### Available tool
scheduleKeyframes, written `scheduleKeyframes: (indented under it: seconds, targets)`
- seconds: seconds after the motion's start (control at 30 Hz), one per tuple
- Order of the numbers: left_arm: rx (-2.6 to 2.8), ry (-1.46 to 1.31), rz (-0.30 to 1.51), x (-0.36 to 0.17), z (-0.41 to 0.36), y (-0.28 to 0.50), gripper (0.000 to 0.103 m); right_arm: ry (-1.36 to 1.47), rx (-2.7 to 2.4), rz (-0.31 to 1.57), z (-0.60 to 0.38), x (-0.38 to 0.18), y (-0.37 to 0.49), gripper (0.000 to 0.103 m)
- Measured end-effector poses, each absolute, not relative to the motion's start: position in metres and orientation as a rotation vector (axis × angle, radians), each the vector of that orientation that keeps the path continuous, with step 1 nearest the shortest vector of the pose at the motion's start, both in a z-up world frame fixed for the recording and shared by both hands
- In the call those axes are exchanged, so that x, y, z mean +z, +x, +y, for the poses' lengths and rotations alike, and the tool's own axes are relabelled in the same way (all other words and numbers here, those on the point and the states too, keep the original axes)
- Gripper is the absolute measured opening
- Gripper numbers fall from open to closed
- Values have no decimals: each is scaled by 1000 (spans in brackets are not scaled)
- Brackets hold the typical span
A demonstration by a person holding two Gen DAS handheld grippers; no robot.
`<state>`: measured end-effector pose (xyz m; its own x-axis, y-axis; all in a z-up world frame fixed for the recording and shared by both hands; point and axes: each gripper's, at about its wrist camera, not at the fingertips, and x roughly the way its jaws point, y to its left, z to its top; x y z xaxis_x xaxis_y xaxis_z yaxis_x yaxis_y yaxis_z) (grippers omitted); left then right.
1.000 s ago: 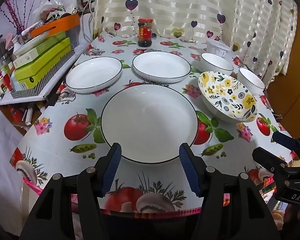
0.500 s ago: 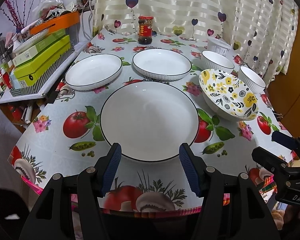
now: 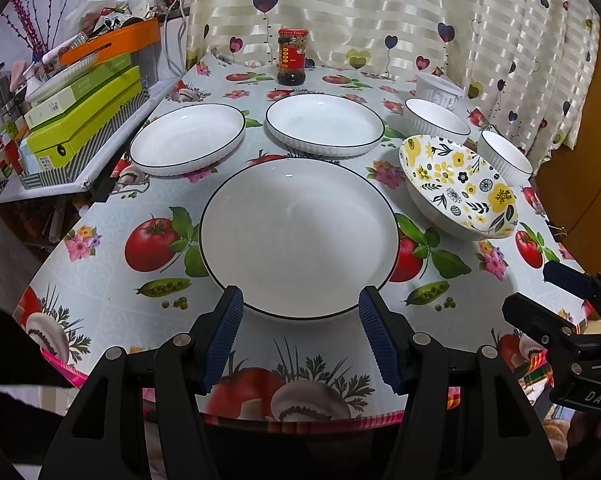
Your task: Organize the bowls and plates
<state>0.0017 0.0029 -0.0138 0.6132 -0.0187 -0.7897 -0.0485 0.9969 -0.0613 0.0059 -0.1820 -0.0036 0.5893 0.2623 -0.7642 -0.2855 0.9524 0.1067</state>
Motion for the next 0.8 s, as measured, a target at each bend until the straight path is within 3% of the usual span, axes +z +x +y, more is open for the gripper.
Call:
scheduleKeyframes:
  seconds: [0.8]
  targets:
    - [16,-90,917,-17,7,3,61,-40,335,885,-174,-1,8,89]
